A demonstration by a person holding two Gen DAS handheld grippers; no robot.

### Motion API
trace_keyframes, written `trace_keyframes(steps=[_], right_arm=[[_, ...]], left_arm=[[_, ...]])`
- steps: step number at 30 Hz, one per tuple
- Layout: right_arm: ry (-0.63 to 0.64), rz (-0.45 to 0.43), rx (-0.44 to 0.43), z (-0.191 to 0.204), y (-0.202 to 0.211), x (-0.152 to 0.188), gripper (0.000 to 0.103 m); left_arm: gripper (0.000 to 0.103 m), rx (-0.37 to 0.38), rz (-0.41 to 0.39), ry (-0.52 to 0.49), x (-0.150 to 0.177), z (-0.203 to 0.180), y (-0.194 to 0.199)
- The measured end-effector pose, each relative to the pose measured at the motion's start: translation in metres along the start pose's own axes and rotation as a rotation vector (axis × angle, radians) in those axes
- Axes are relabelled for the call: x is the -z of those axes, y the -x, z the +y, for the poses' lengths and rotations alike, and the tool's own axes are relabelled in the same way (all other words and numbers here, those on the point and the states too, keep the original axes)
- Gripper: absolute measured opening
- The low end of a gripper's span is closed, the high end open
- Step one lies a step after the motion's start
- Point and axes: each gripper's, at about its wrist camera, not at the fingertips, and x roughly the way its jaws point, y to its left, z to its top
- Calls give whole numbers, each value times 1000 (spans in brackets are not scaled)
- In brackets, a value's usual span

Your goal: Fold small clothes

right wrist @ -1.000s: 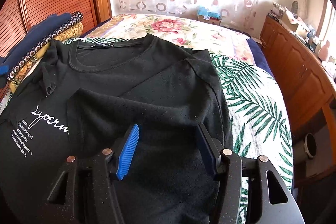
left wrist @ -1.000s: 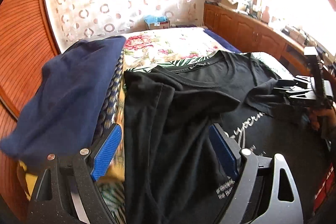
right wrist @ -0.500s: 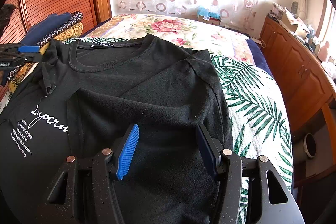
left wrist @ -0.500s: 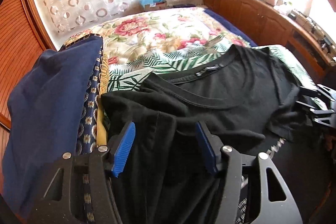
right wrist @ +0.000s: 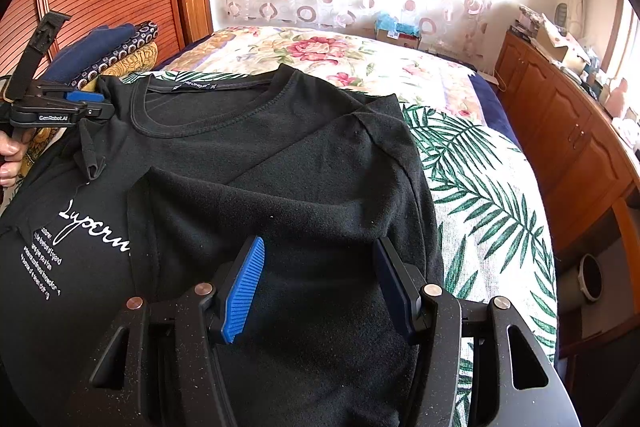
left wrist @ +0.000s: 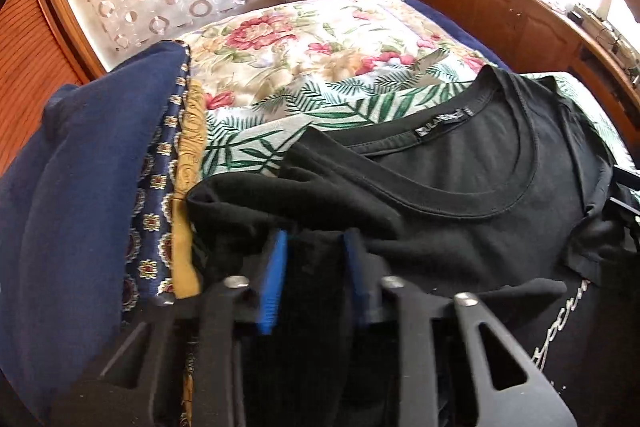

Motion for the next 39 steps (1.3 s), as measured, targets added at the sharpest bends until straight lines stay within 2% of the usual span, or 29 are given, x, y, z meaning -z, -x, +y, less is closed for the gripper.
trace_keyframes(steps=[1,7,12,17,23,29,34,39], right_arm=[[0,0,0,0,0,0,58],[0,0,0,0,0,0,58],[0,-1,1,0,0,0,58],[-2,-1,-3,0,0,0,59],[-6,-24,-33,-7,7,-1,59],[-13,-54,-35,-40,16,-23,59],[-67,-27,-49,-80,-4,-40,59],[-83,24,-83,-89,-37,-57,59]], left_arm=[[8,-7,0,-6,0,-1,2],[7,-49,-157,-11,-3,8,62],[7,-111,-238,24,-10,46,97],[7,-118,-246,66,-2,72,100],[7,-103,-252,80,7,75,95],[7,-87,-262,80,10,72,98],[7,-77,-268,81,13,70,98],[7,-68,-265,82,16,71,96]])
